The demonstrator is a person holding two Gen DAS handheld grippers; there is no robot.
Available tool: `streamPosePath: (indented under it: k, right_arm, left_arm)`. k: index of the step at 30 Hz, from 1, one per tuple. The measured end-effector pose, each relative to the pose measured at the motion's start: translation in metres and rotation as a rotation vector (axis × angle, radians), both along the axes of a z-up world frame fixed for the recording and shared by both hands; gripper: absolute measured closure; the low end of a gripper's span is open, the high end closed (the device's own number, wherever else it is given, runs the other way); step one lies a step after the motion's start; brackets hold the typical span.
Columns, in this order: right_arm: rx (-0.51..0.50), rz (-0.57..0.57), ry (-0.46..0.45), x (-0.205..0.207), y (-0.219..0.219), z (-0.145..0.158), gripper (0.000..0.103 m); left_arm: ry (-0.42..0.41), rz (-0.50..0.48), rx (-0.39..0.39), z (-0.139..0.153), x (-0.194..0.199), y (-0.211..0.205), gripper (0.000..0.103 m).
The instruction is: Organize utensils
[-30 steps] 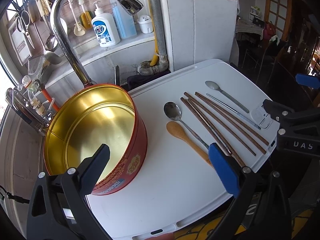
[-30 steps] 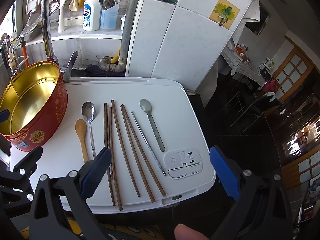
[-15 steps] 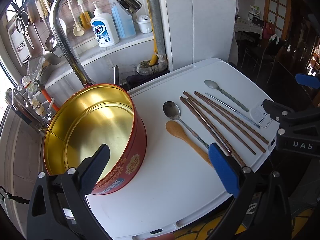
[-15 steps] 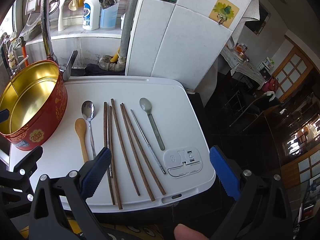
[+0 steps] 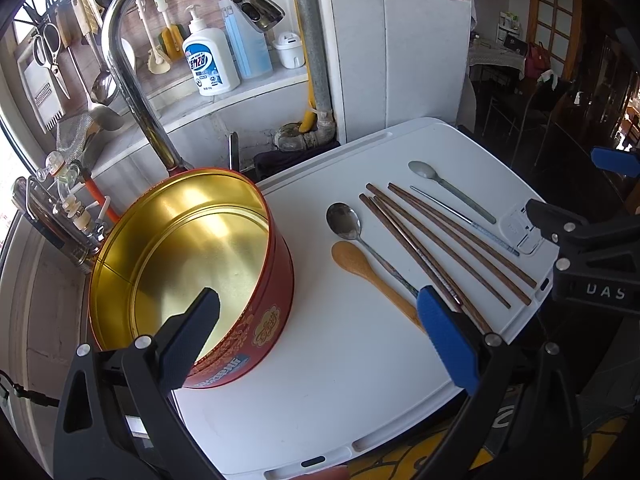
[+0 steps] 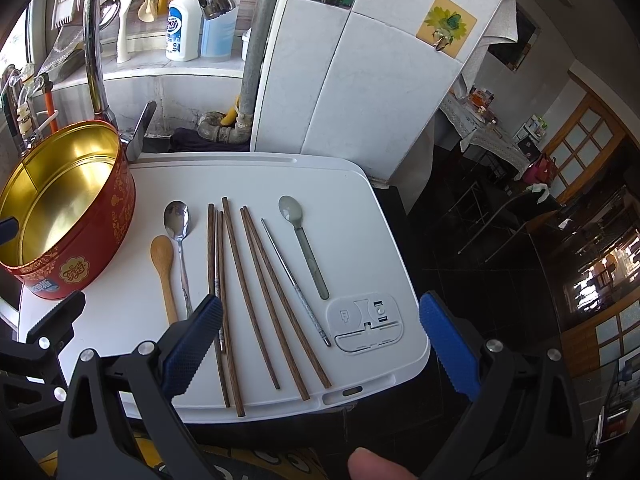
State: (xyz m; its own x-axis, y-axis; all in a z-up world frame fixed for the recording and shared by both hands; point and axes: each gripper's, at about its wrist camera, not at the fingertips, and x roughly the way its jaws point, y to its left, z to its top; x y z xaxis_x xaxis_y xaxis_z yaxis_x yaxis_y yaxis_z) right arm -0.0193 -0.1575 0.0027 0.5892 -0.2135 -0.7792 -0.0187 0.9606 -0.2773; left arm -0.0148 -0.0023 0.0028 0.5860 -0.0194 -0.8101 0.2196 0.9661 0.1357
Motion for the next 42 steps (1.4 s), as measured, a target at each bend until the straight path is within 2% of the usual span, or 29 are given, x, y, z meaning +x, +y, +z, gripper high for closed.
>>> streamPosePath:
  k: [19,23,33,38,42]
  right_arm:
    - [0.002,-0.002,-0.001,-0.002,-0.002,-0.001,0.004]
    - [0.035,-0.010,0.002,-0.005,-0.010,-0.003,0.004]
    - [0.129,0.033,0.048,0.015,-0.030,-0.017,0.004]
    - [0.136,0.037,0.085,0.036,-0.050,-0.034,0.004]
    - [0.123,0.048,0.089,0.056,-0.065,-0.044,0.004]
  left_arm:
    - [0.003,0.002,0.001,0.000,-0.003,-0.001,0.007]
    - [0.017,0.019,-0.012,-0.003,-0.003,0.004,0.007]
    - [0.091,0.000,-0.083,-0.020,0.005,-0.008,0.007]
    - [0.157,0.048,-0.086,-0.037,0.015,-0.012,0.007]
    - [0.215,0.085,-0.125,-0.050,0.027,-0.016,0.007]
